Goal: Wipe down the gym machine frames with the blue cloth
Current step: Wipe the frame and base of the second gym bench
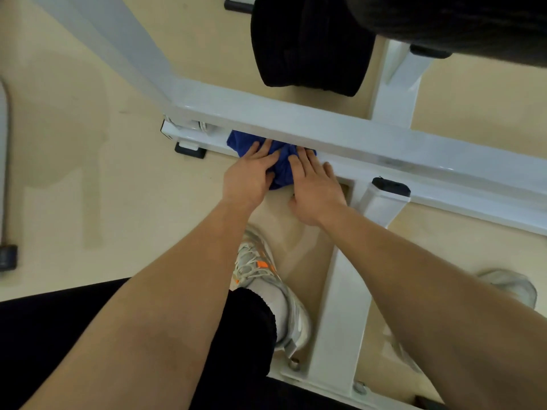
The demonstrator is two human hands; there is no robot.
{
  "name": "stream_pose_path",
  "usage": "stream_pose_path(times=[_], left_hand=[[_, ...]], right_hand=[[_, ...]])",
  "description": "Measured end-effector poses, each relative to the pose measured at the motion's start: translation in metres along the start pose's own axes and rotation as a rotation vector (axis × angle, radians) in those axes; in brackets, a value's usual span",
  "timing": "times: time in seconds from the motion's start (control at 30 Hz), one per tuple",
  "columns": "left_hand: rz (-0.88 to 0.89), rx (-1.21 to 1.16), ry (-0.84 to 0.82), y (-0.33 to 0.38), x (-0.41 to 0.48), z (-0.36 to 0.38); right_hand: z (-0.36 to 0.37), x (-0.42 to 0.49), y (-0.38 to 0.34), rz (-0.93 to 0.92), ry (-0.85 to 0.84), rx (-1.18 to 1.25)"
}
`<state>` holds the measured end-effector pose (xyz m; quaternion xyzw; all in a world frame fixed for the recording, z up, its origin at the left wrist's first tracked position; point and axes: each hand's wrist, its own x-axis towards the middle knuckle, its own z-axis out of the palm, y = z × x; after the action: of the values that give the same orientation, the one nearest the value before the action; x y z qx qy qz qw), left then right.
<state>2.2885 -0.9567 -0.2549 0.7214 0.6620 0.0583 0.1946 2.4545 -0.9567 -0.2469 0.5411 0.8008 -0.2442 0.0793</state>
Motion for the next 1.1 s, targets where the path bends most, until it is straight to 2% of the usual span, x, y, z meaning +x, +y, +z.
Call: stream_pose_path(times=[0.13, 0.27, 0.43, 0.53, 0.7, 0.83, 0.97, 1.1], left_hand=[[-0.018, -0.080, 0.095, 0.014, -0.003, -0.006], [-0.145, -0.271, 0.135, 0.034, -0.026, -0.015], [-0.079, -0.426, 0.156, 0.087, -0.073, -0.046], [-0.012, -0.420, 0.172, 0.136, -0.097, -0.058], [0.057, -0.333, 0.157, 0.215, -0.110, -0.043], [0.083, -0.324, 0.093, 0.272, -0.096, -0.006], [0.082, -0.315, 0.082, 0.310, -0.067, 0.035], [0.056, -0.302, 0.072, 0.322, -0.035, 0.079]], right_hand=[[-0.002, 0.003, -0.002, -0.035, 0.139, 0.147], [-0.014, -0.020, -0.015, 0.020, 0.183, 0.356], [-0.039, -0.098, -0.011, 0.035, 0.360, 0.409], [-0.064, -0.146, 0.005, 0.034, 0.428, 0.412], [-0.085, -0.222, 0.070, 0.183, 0.488, 0.305], [-0.072, -0.259, 0.134, 0.354, 0.514, 0.350], [-0.055, -0.251, 0.183, 0.458, 0.542, 0.450], [-0.035, -0.225, 0.220, 0.492, 0.532, 0.449]])
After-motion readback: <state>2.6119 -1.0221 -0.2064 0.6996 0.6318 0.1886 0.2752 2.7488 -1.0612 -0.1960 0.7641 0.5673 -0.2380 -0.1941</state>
